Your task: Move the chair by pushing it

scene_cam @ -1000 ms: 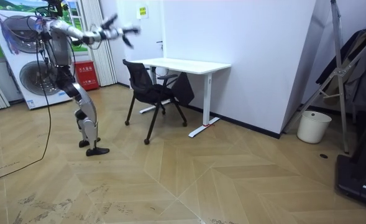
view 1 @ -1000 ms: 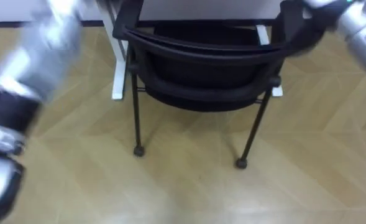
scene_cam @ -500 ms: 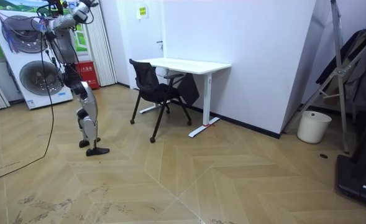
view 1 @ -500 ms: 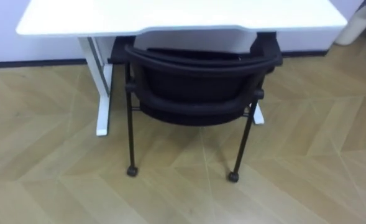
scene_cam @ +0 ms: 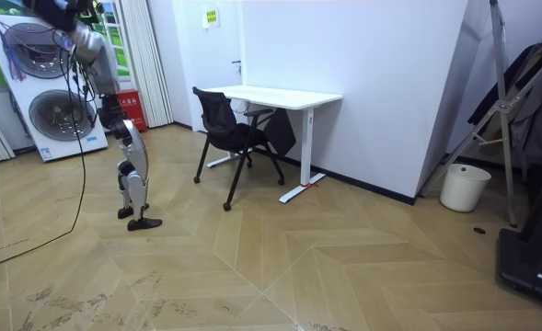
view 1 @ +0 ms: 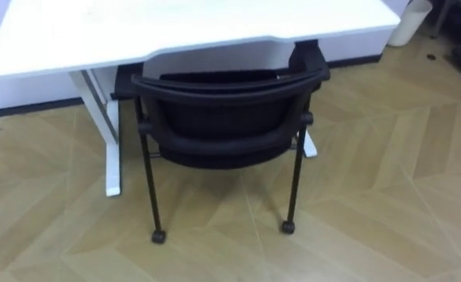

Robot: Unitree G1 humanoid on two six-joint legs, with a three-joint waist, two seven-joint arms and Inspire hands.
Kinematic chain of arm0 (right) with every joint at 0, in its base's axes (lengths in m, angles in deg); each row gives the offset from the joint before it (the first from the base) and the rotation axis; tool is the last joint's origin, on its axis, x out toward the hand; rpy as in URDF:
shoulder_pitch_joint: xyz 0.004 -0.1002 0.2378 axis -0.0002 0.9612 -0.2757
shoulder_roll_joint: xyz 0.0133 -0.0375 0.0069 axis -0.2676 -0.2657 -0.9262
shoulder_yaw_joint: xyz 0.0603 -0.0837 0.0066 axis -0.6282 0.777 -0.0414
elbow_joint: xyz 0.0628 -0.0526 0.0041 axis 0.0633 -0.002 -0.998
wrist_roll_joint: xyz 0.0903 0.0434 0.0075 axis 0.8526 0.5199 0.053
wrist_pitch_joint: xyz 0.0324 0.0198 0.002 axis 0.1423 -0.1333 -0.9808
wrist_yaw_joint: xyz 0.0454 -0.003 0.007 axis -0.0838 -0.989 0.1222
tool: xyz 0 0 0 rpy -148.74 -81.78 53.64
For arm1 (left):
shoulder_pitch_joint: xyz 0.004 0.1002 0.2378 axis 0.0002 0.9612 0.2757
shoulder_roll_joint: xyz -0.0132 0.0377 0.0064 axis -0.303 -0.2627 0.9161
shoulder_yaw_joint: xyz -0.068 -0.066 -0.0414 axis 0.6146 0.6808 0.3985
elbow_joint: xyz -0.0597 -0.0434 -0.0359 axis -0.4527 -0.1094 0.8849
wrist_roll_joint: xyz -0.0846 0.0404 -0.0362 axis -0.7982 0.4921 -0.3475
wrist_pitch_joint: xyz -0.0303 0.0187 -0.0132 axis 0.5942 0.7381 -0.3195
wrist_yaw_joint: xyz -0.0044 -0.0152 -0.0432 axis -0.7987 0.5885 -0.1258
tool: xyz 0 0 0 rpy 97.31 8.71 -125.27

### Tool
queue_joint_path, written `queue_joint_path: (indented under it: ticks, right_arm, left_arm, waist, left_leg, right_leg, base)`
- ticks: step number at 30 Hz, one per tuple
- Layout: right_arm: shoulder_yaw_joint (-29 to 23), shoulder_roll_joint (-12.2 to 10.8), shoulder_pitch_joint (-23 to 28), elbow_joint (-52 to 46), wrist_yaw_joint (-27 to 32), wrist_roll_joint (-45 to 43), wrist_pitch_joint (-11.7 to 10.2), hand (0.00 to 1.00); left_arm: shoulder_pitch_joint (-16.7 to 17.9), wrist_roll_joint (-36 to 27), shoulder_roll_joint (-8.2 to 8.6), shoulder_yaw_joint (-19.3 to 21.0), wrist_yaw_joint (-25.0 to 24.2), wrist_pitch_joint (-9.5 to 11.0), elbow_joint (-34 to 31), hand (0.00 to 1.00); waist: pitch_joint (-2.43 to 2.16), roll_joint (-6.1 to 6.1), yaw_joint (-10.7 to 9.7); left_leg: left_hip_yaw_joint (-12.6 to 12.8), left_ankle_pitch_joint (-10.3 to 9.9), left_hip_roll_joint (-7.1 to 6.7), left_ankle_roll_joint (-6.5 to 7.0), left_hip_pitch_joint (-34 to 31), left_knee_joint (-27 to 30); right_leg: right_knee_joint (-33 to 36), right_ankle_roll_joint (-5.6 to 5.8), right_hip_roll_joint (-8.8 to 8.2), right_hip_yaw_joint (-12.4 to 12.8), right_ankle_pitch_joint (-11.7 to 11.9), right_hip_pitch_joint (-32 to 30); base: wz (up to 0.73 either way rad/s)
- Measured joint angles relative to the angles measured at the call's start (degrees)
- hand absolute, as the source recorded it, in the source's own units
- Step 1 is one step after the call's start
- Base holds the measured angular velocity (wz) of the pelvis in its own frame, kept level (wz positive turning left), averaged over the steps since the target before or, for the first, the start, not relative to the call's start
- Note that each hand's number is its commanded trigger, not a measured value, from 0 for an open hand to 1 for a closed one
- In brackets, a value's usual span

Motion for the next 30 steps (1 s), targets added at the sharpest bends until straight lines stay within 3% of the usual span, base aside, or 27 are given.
queue_joint_path:
  ticks: [2,3,5,6,7,8,9,11,13,14,17,21,23,25,26,30]
  right_arm:
    - [4.88,-17.26,6.2,-2.8,0.18,3.22,-1.49,0.0]
    - [7.08,-21.12,7.33,-2.02,-0.14,4.04,-1.68,0.0]
    - [16.73,-33.16,8.64,6.01,-3.8,8.49,-0.67,0.0]
    - [19.05,-35.59,8.57,8.71,-5.4,9.43,0.06,0.0]
    - [23.41,-39.03,7.87,14.73,-9.43,11.95,1.69,0.0]
    - [25.68,-40.92,6.03,20.65,-13.64,13.49,3.43,0.0]
    - [26.7,-41.49,5.15,23.32,-15.8,13.92,4.15,0.0]
    - [33.96,-42.65,2.56,29.08,-24.51,15.81,6.01,0.0]
    - [40.58,-42.55,0.58,29.27,-29.88,17.02,6.99,0.0]
    - [44.5,-42.32,-1.56,29.46,-33.15,16.93,6.98,0.0]
    - [50.39,-41.33,-7.21,29.18,-40.5,17.09,8.4,0.0]
    - [52.1,-40.8,-10.64,27.36,-46.69,17.15,10.84,0.0]
    - [52.7,-40.8,-11.93,25.2,-49.2,17.64,12.11,0.0]
    - [54.41,-40.8,-12.12,23.93,-50.68,19.81,13.06,0.0]
    - [55.9,-40.87,-12.29,23.36,-51.82,21.36,13.45,0.0]
    - [58.16,-41.32,-12.86,23.31,-55.12,22.41,13.65,0.0]
  left_arm:
    - [4.04,-3.94,11.77,-6.87,0.52,2.19,-1.11,0.0]
    - [5.31,-4.83,14.62,-9.25,0.38,2.57,-0.36,0.0]
    - [7.89,-6.3,24.1,-16.98,-3.22,2.94,7.42,0.0]
    - [7.92,-6.31,26.1,-18.62,-4.83,2.93,10.38,0.0]
    - [8.05,-6.41,29.42,-21.83,-8.98,2.85,16.3,0.0]
    - [8.23,-6.28,32.52,-24.22,-14.08,2.47,21.58,0.0]
    - [8.23,-6.24,33.86,-25.37,-16.52,2.07,24.06,0.0]
    - [8.21,-5.18,37.24,-32.09,-25.74,0.06,31.71,0.0]
    - [8.19,-4.93,38.93,-37.82,-31.53,-1.16,33.07,0.0]
    - [7.56,-4.54,39.01,-41.89,-35.08,-2.0,33.88,0.0]
    - [5.15,-4.49,38.9,-47.85,-43.19,-4.25,34.51,0.0]
    - [3.26,-4.48,38.73,-50.16,-51.09,-6.98,33.85,0.0]
    - [2.74,-4.4,38.93,-51.85,-54.58,-9.35,32.93,0.0]
    - [2.12,-4.62,38.95,-53.65,-56.49,-10.83,32.19,0.0]
    - [1.81,-5.04,38.99,-54.8,-57.68,-11.29,32.04,0.0]
    - [-0.37,-4.97,39.4,-55.6,-60.27,-12.33,32.04,0.0]
  waist:
    - [0.23,0.38,0.7]
    - [0.29,0.58,0.66]
    - [0.42,1.31,0.09]
    - [0.42,1.32,-0.16]
    - [0.42,1.36,-0.71]
    - [0.42,1.35,-1.48]
    - [0.44,1.38,-2.11]
    - [0.45,1.39,-2.97]
    - [0.62,1.55,-2.69]
    - [0.66,1.57,-2.7]
    - [0.81,1.83,-2.59]
    - [1.46,2.58,-2.47]
    - [2.62,3.53,-2.55]
    - [3.09,4.22,-2.49]
    - [3.27,4.51,-2.4]
    - [3.15,4.32,-2.36]
  left_leg:
    - [-0.2,-0.47,-0.06,0.08,0.31,0.0]
    - [-0.21,-0.6,-0.05,0.11,0.41,0.04]
    - [-0.3,-0.89,0.05,0.01,1.17,-0.07]
    - [-0.3,-0.93,0.1,-0.01,1.49,-0.13]
    - [-0.19,-1.09,0.34,-0.15,2.29,-0.18]
    - [0.02,-1.37,0.5,-0.32,3.19,-0.2]
    - [0.02,-1.47,0.54,-0.32,3.52,-0.19]
    - [0.59,-1.94,0.67,-0.29,4.45,-0.02]
    - [1.51,-1.87,0.88,-0.05,4.45,0.02]
    - [1.62,-1.87,0.96,-0.03,4.4,0.04]
    - [1.22,-1.78,0.92,0.14,4.65,-0.1]
    - [-0.07,-1.78,0.38,0.21,4.81,-0.39]
    - [-0.57,-1.77,0.08,0.23,4.45,-0.47]
    - [-0.82,-1.79,-0.14,0.27,4.23,-0.49]
    - [-0.81,-1.79,-0.19,0.27,4.13,-0.51]
    - [-0.83,-1.78,-0.22,0.26,3.7,-0.49]
  right_leg:
    - [0.43,0.21,-0.12,0.23,-0.46,0.06]
    - [0.5,0.26,-0.15,0.25,-0.58,0.15]
    - [0.66,0.25,-0.32,0.54,-1.09,0.61]
    - [0.82,0.2,-0.45,0.56,-1.28,0.83]
    - [0.98,0.16,-0.66,0.7,-1.55,1.43]
    - [0.87,0.15,-0.54,0.93,-1.64,2.19]
    - [0.71,0.15,-0.45,0.97,-1.64,2.62]
    - [0.44,0.21,-0.28,1.43,-1.45,3.49]
    - [-0.61,0.24,0.17,2.13,-0.48,3.5]
    - [-1.59,0.28,0.44,2.18,0.12,3.8]
    - [-3.37,0.55,0.89,1.78,0.97,5.03]
    - [-4.61,0.96,1.06,0.23,1.32,6.38]
    - [-4.64,1.23,0.89,-0.26,1.13,6.27]
    - [-4.76,1.49,0.73,-0.62,0.88,6.18]
    - [-4.99,1.54,0.74,-0.62,0.8,6.12]
    - [-5.58,1.62,0.77,-0.92,0.67,6.07]
  base:
    - [-0.06]
    - [0.0]
    - [-0.04]
    - [0.0]
    - [-0.08]
    - [-0.08]
    - [-0.07]
    - [-0.11]
    - [-0.19]
    - [-0.12]
    - [0.07]
    - [0.18]
    - [0.1]
    - [0.14]
    - [0.08]
    - [0.02]
